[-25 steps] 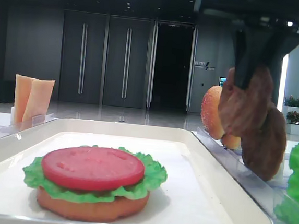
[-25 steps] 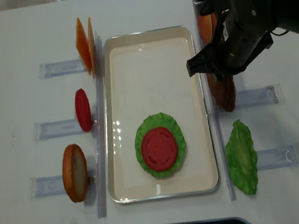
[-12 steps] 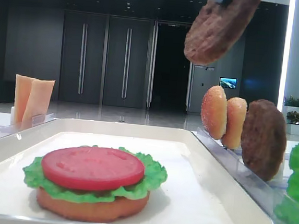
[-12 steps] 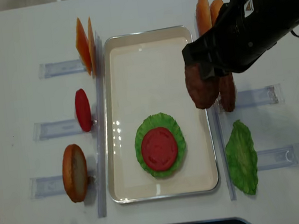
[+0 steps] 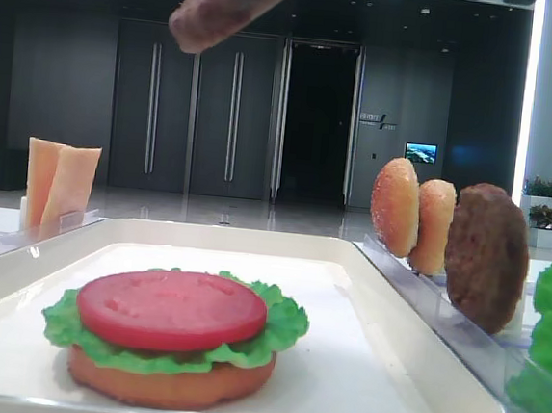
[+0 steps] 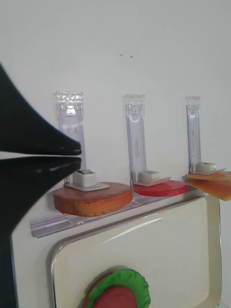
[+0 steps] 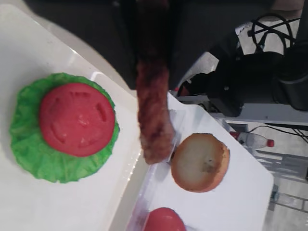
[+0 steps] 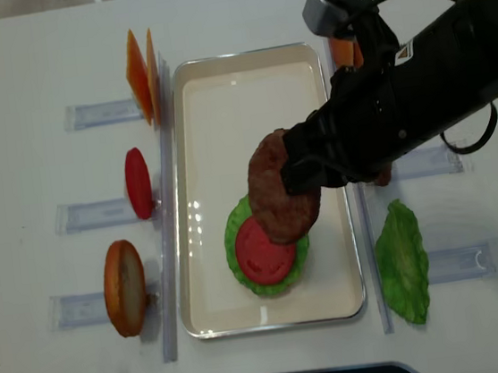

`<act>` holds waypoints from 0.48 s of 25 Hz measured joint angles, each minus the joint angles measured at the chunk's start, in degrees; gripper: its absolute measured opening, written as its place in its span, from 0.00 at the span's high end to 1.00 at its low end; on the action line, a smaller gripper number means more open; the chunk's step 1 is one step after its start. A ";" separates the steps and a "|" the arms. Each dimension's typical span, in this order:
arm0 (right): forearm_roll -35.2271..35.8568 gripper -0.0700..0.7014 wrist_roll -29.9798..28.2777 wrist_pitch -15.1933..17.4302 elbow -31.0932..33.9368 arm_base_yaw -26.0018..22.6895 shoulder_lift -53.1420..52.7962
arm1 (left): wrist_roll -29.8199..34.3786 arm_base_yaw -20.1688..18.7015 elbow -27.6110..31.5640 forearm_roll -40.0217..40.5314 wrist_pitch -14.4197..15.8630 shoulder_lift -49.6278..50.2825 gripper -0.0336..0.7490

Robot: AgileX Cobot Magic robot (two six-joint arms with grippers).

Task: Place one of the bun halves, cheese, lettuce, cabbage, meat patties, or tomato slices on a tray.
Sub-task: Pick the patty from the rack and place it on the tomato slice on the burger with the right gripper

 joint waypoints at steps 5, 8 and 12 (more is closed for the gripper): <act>9.68 0.75 -9.28 -4.88 3.90 0.00 0.00 | 0.00 0.00 0.00 0.00 0.00 0.00 0.96; 15.28 0.75 -15.27 -7.11 5.30 0.00 0.29 | 0.00 0.00 0.00 0.00 0.00 0.00 0.96; 19.57 0.75 -19.20 -5.87 5.60 0.00 3.23 | 0.00 0.00 0.00 0.00 0.00 0.00 0.96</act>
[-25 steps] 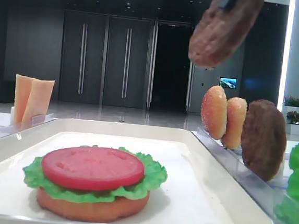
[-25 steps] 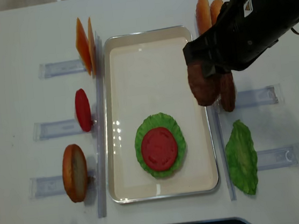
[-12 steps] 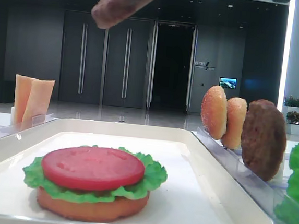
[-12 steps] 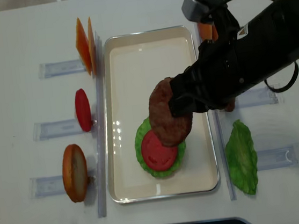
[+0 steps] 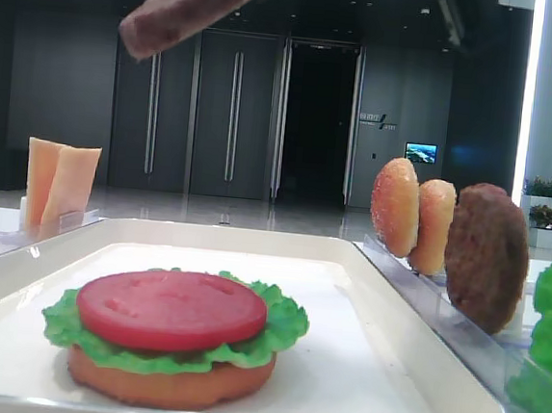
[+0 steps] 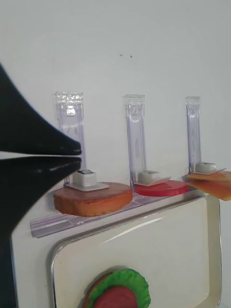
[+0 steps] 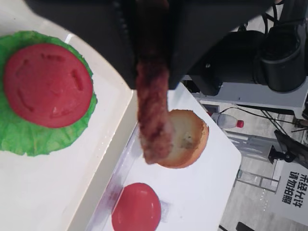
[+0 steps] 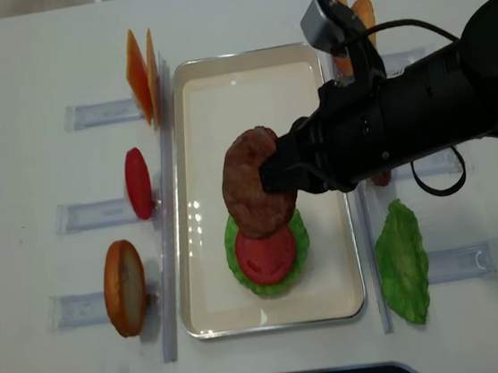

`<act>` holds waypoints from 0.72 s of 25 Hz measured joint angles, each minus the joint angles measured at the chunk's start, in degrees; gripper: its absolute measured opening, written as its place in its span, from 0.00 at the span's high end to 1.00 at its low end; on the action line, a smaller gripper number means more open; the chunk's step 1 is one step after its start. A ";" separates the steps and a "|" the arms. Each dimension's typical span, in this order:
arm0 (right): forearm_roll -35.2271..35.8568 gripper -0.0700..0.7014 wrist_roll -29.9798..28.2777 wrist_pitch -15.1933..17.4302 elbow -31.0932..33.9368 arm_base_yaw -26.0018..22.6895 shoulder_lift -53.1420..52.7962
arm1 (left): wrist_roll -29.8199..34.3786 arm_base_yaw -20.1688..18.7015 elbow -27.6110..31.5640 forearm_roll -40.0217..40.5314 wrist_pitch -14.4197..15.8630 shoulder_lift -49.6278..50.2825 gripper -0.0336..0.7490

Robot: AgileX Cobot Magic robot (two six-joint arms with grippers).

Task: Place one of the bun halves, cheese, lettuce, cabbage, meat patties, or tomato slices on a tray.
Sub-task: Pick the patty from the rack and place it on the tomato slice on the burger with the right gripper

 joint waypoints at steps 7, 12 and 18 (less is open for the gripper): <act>2.08 0.75 -3.03 1.07 0.00 0.00 5.37 | 0.00 0.00 0.00 0.00 0.00 0.00 0.96; 3.49 0.75 -4.77 1.11 0.00 0.00 9.09 | 0.00 0.00 0.00 0.00 0.00 0.00 0.96; 5.54 0.75 -7.86 1.35 0.00 0.00 13.40 | 0.00 0.00 0.00 0.00 0.00 0.00 0.96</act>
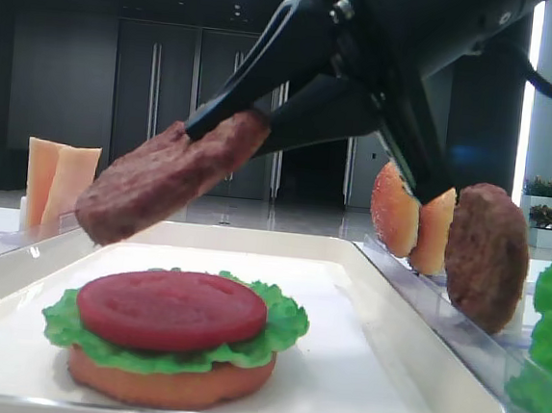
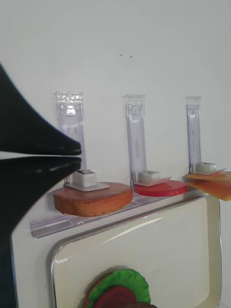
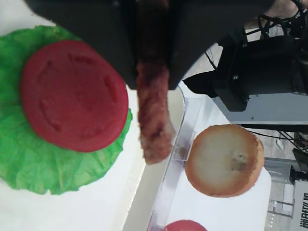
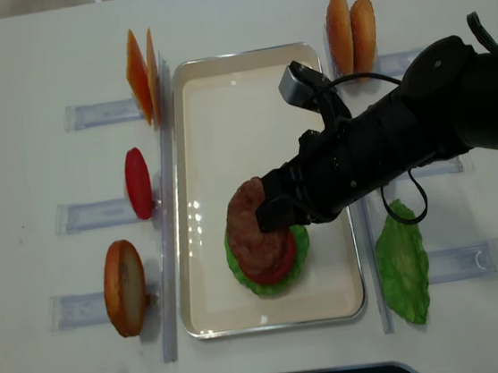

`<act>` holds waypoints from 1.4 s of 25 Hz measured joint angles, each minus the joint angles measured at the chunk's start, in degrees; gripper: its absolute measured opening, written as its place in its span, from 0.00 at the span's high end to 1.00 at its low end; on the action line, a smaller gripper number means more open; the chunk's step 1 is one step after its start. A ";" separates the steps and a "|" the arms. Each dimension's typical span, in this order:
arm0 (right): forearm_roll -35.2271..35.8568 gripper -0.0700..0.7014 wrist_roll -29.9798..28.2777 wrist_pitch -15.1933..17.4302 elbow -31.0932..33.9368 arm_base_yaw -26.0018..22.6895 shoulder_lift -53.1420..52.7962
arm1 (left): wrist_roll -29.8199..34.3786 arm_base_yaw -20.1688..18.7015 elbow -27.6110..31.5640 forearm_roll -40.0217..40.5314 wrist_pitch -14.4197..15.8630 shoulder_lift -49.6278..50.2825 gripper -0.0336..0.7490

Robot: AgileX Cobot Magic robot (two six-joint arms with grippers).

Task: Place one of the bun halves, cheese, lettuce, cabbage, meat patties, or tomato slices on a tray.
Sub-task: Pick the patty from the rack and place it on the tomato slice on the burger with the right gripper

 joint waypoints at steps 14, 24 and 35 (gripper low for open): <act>4.01 0.75 -5.27 0.95 0.00 0.00 4.65 | 0.00 0.00 0.00 0.00 0.00 0.00 0.96; 4.85 0.75 -7.03 1.70 0.00 0.00 6.12 | 0.00 0.00 0.00 0.00 0.00 0.00 0.96; 3.81 0.72 -7.21 1.64 0.00 0.00 6.30 | 0.00 0.00 0.00 0.00 0.00 0.00 0.96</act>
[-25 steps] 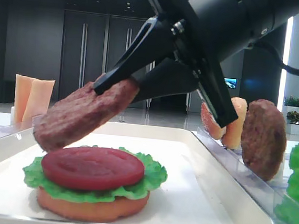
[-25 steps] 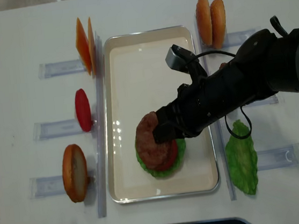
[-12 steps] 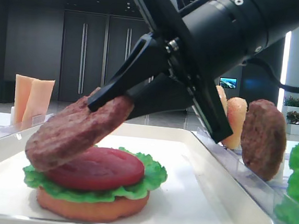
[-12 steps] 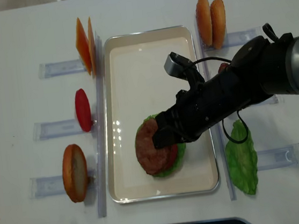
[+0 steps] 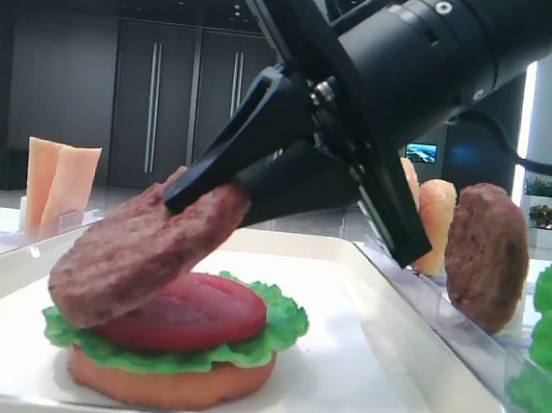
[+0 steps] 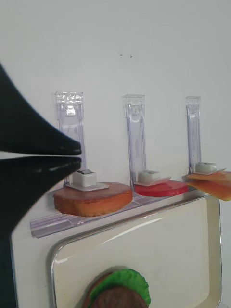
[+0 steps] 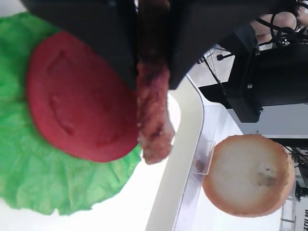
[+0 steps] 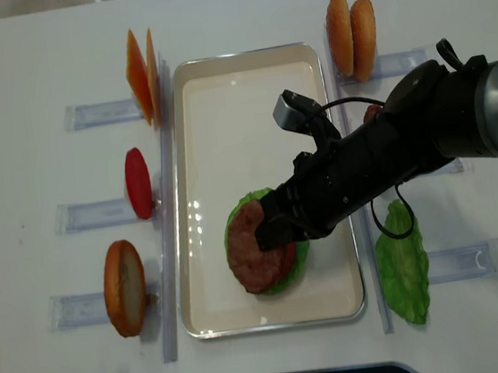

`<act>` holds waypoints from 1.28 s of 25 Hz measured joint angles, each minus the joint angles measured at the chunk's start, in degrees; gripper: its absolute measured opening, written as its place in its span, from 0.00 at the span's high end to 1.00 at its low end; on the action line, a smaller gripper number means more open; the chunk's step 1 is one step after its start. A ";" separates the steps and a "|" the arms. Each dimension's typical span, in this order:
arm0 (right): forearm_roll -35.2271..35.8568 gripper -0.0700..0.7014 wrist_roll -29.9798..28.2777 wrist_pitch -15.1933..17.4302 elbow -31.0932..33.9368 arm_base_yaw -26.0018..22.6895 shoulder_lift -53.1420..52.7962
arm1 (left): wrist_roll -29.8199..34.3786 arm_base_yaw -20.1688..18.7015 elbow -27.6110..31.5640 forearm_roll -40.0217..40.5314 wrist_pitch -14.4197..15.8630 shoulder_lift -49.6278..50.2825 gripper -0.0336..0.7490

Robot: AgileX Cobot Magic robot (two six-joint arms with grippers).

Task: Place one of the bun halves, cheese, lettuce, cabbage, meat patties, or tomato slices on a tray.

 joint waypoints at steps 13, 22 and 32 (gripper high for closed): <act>-1.81 0.30 0.00 -3.68 0.00 0.00 -1.51 | 0.00 0.00 0.00 0.00 0.00 0.00 0.96; -6.97 0.28 1.12 -7.35 0.00 -0.12 -4.47 | 0.00 0.00 0.00 0.00 0.00 0.00 0.96; -20.07 0.28 10.16 -8.16 0.00 -2.81 -12.51 | 0.00 0.00 0.00 0.00 0.00 0.00 0.96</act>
